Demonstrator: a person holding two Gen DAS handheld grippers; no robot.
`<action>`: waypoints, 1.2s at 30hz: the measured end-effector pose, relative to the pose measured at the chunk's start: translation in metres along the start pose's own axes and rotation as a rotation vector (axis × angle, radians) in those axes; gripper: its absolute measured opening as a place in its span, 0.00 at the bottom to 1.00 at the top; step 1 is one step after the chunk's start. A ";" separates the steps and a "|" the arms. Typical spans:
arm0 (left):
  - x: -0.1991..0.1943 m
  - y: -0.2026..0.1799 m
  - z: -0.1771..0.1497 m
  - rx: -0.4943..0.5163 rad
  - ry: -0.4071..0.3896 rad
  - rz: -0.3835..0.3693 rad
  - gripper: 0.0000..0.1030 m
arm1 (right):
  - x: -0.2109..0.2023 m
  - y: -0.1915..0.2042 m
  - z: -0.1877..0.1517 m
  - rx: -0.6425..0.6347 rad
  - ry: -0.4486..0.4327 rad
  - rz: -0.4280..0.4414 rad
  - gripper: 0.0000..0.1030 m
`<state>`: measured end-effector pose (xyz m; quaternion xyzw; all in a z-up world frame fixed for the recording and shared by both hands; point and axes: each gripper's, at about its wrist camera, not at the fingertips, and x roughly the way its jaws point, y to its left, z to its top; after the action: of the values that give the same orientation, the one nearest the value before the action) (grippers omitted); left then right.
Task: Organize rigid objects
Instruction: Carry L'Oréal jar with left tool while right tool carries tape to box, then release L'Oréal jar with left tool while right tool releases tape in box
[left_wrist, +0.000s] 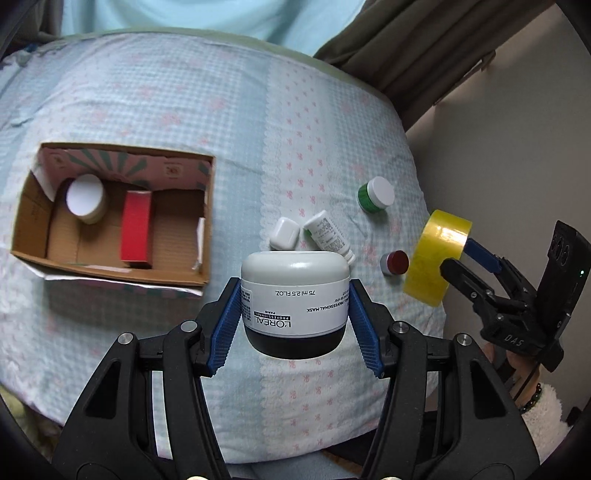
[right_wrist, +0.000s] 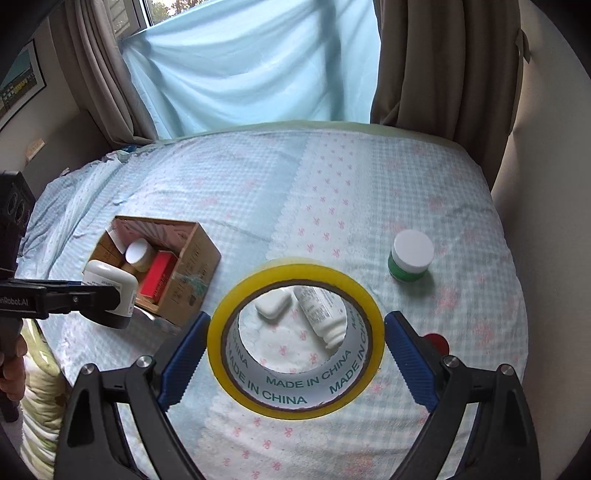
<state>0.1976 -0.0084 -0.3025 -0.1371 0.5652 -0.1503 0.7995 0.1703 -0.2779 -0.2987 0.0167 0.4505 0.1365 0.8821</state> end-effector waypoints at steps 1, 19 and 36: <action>-0.013 0.007 0.004 -0.003 -0.011 0.008 0.52 | -0.007 0.008 0.009 -0.004 -0.004 0.010 0.90; -0.123 0.198 0.087 0.137 0.025 0.139 0.52 | 0.004 0.189 0.100 0.135 -0.033 0.084 0.90; -0.009 0.278 0.093 0.292 0.240 0.182 0.52 | 0.135 0.258 0.080 0.365 0.098 0.027 0.90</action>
<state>0.3062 0.2546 -0.3733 0.0507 0.6387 -0.1731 0.7480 0.2511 0.0128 -0.3184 0.1760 0.5101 0.0650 0.8394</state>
